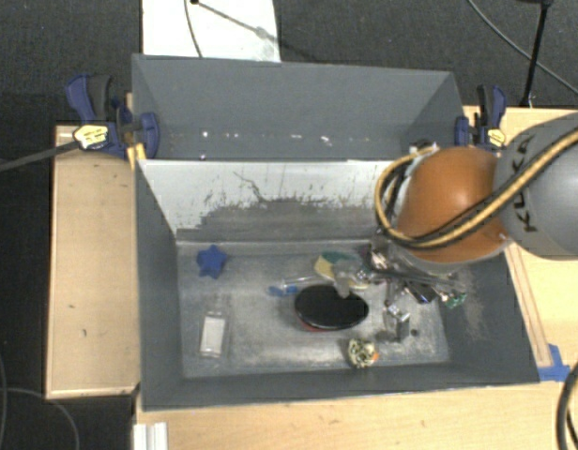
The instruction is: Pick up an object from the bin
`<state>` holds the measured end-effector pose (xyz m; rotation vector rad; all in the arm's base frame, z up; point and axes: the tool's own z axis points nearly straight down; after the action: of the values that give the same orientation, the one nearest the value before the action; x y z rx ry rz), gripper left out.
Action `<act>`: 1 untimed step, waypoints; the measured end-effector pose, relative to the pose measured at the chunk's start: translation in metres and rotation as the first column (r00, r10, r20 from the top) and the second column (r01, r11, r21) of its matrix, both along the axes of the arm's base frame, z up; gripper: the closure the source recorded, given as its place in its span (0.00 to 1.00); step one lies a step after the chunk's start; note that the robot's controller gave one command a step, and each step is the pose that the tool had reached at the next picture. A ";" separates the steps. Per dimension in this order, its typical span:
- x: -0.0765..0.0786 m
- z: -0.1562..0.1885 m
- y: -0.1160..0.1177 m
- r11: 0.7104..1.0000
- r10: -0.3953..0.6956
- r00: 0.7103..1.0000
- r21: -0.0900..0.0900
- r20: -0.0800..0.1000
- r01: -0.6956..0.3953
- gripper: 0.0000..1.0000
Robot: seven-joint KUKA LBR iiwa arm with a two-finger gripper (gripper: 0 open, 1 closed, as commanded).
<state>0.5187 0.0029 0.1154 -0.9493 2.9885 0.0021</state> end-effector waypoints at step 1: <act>0.017 -0.040 0.043 0.953 -0.303 0.953 0.005 0.013 0.303 0.00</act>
Offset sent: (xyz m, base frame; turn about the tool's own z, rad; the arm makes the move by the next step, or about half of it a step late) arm 0.0112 0.0423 -0.0454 0.3068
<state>0.5360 0.0454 0.0749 -0.4769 3.0846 -0.0018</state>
